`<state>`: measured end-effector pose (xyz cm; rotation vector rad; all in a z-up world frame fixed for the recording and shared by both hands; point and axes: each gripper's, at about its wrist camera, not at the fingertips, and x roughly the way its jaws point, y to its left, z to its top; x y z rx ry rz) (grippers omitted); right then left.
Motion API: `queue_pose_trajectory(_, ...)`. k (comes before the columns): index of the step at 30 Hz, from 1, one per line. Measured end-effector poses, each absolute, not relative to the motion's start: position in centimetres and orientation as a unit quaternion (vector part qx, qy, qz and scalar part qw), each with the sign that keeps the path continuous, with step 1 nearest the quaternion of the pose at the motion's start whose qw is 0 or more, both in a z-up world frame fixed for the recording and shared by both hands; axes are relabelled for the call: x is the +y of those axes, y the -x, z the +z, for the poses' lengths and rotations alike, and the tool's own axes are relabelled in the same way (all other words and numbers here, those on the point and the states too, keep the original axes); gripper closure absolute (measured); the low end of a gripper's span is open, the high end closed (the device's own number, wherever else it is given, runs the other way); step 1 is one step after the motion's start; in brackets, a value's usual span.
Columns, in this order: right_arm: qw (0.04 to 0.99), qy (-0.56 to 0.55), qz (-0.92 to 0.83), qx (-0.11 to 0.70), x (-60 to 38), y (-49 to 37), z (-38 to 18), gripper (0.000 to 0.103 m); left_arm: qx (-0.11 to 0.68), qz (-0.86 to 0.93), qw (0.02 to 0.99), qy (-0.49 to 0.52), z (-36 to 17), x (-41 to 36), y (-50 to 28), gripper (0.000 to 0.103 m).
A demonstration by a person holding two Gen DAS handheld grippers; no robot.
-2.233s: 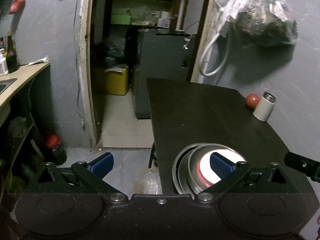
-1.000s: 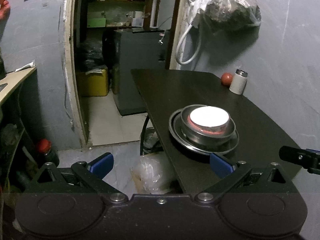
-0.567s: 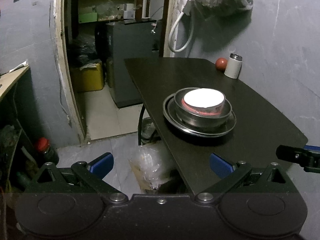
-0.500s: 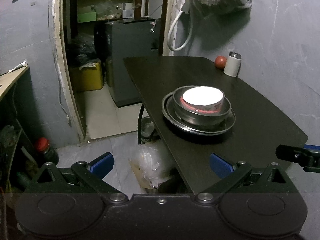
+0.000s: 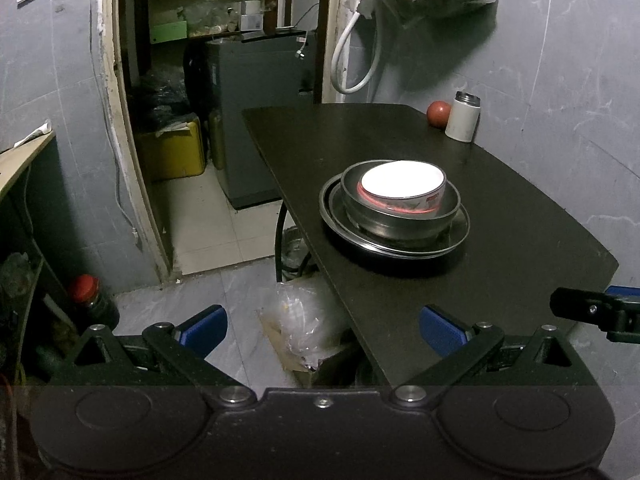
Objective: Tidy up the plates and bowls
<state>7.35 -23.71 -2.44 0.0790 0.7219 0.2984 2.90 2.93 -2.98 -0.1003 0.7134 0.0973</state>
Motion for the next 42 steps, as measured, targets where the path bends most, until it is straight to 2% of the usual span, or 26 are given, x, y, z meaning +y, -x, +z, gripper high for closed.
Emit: queue_pose_trajectory(42,0.924,-0.036,0.147,0.352,-23.8,-7.5,-2.5,0.0,0.363,0.04,0.93,0.035,-3.2,1.2,-3.1,0.001)
